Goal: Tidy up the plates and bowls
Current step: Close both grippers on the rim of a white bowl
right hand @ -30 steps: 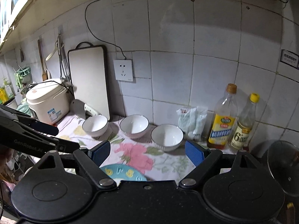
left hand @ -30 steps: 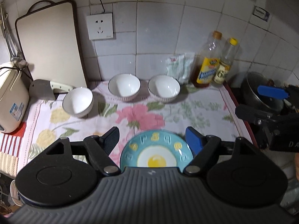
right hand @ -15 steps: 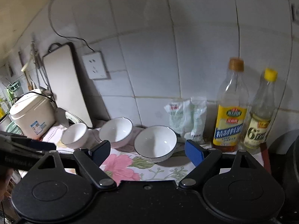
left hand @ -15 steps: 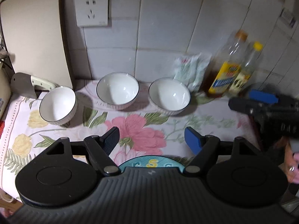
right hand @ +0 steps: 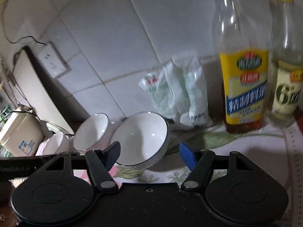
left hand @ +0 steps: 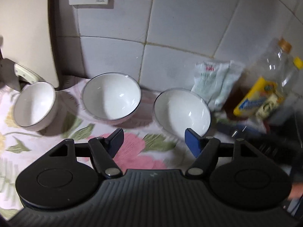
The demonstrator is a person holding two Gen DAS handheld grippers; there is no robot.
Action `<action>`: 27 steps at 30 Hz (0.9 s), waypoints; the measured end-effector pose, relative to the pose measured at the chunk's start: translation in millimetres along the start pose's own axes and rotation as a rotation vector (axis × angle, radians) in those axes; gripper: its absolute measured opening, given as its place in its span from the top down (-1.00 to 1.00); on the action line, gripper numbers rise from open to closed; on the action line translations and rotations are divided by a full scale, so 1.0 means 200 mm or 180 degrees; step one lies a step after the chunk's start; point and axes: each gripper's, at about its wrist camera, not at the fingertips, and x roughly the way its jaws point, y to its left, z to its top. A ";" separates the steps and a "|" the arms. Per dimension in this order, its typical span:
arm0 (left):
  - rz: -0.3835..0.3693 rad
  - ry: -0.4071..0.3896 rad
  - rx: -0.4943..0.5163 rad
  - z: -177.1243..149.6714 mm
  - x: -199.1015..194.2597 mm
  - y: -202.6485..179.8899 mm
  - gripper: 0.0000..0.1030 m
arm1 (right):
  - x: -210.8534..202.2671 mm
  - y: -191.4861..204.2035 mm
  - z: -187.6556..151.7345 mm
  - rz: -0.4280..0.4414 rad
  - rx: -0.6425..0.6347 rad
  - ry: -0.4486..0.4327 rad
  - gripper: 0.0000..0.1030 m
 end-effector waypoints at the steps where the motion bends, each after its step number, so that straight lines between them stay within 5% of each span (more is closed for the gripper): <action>1: -0.0024 -0.0021 -0.0060 0.01 0.04 0.00 -0.36 | 0.04 -0.01 0.01 -0.0004 0.0011 0.0049 -0.43; 9: 0.0026 0.0189 -0.0570 0.01 0.31 0.03 -0.06 | 0.25 -0.09 0.02 0.0039 0.0302 0.0399 -0.20; 16: -0.0046 0.0324 -0.0629 0.00 0.40 0.00 0.70 | 0.36 -0.16 0.03 0.0098 0.0741 0.0643 0.44; 27: 0.0120 0.0390 -0.0523 0.00 0.43 -0.04 0.69 | 0.43 -0.13 0.07 -0.0092 0.0793 0.0891 0.52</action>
